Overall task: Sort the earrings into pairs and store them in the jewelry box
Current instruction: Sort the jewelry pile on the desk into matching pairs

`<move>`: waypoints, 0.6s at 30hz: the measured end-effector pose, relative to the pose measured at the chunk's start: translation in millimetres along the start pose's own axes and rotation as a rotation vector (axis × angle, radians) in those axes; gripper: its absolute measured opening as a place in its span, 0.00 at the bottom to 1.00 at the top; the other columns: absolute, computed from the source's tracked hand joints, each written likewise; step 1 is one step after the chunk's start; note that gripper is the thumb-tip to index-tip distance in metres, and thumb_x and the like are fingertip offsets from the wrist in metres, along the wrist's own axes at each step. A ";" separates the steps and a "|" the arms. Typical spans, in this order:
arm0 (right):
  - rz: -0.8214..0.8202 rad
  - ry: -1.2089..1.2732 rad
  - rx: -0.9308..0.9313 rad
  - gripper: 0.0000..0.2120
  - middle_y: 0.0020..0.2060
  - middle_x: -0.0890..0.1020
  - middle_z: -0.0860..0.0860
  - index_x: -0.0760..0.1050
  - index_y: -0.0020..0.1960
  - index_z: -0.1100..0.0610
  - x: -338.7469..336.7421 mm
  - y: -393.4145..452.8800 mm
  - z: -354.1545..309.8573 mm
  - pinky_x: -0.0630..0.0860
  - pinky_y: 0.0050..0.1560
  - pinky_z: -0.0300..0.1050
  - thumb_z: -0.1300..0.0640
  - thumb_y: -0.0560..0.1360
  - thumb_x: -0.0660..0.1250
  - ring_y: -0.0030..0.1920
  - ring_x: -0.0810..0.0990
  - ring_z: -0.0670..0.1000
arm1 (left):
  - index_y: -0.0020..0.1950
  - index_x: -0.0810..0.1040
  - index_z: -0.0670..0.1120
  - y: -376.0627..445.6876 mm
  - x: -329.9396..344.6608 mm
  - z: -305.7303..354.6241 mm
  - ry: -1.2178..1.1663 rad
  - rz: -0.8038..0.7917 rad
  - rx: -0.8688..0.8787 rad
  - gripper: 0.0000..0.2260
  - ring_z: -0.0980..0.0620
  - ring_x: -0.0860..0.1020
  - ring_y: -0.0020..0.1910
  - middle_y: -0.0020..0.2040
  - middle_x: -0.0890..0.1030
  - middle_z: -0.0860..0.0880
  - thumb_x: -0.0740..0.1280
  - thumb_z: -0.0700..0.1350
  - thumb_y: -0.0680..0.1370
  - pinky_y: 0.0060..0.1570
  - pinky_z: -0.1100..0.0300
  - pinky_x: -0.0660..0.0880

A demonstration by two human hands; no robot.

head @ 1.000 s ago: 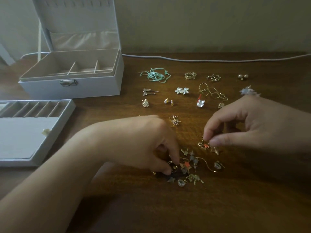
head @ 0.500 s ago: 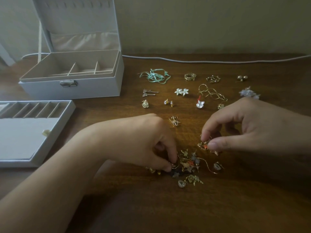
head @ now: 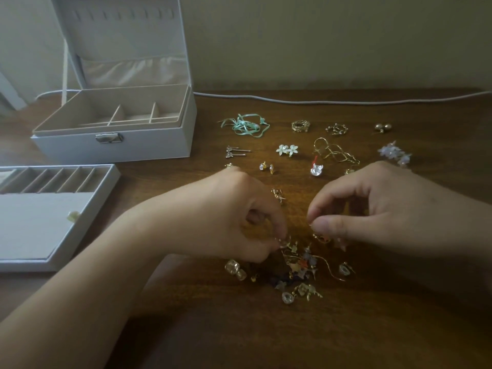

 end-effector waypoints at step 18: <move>0.449 0.056 0.238 0.11 0.29 0.83 0.49 0.81 0.35 0.53 -19.1 11.9 44.1 0.76 0.33 0.48 0.55 0.75 0.67 0.31 0.80 0.52 | 0.49 0.83 0.50 3.3 -14.4 -21.2 0.209 0.465 -0.088 0.04 0.57 0.71 0.33 0.33 0.72 0.55 0.71 0.47 0.75 0.34 0.69 0.66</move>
Point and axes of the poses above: each hand's wrist, its own y-axis towards the middle knuckle, its own x-axis out of the palm, z = x × y, the point moved 5 cm from there along y, towards the middle knuckle
